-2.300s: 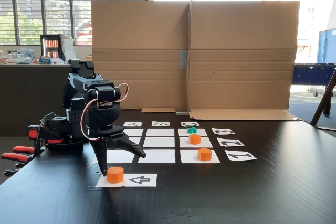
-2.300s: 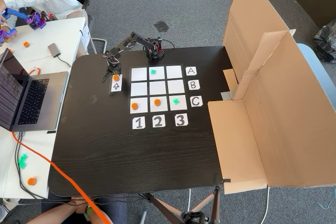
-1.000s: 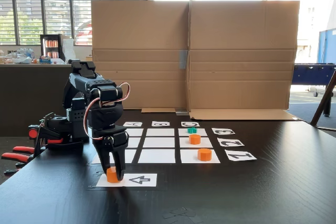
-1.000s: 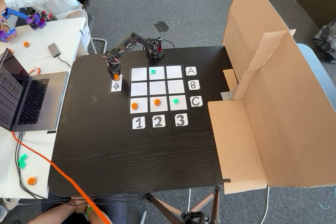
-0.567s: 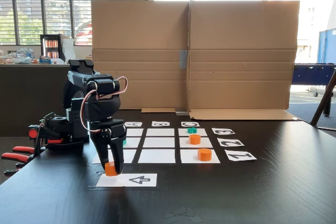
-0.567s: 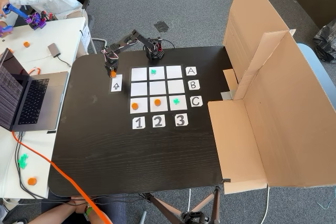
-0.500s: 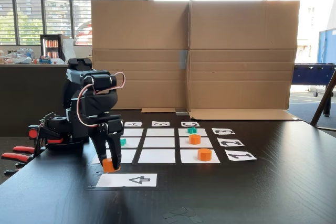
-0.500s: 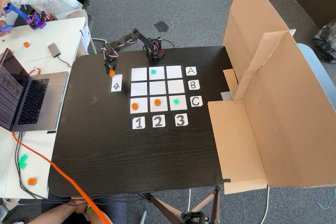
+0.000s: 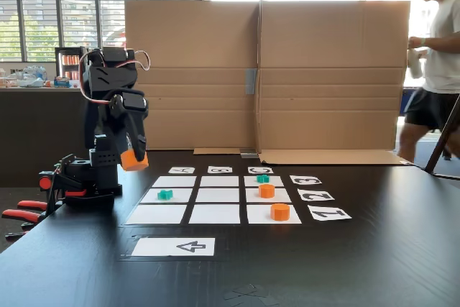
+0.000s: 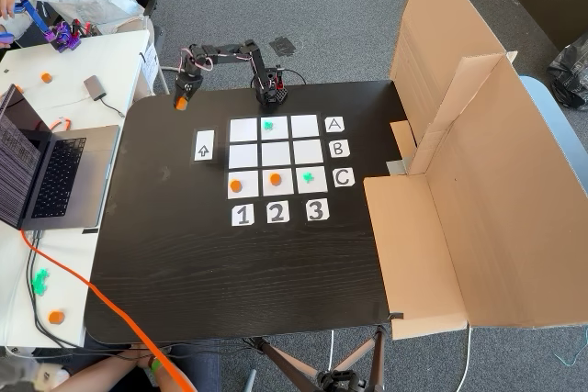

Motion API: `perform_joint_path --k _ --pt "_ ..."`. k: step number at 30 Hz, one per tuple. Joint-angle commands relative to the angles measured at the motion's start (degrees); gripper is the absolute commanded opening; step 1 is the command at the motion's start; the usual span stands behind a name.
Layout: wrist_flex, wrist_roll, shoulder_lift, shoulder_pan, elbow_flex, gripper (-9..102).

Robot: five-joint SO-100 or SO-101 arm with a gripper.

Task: Pick up the round, orange token and place it in the grid on square B2.

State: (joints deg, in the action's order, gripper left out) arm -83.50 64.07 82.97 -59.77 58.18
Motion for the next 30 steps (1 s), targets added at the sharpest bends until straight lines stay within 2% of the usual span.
perform_joint_path --k 1,7,11,16,24,30 --pt "0.8 -0.7 5.4 0.0 1.6 -1" --pt "-1.0 -1.0 9.8 7.5 5.6 -1" --pt "-1.6 -1.2 14.0 17.4 12.0 -1" --pt "-2.4 -6.2 17.7 31.5 17.8 -1" --pt "-4.1 -3.3 17.8 51.2 23.6 -1" --pt "-4.1 1.7 10.6 60.3 26.0 -1"
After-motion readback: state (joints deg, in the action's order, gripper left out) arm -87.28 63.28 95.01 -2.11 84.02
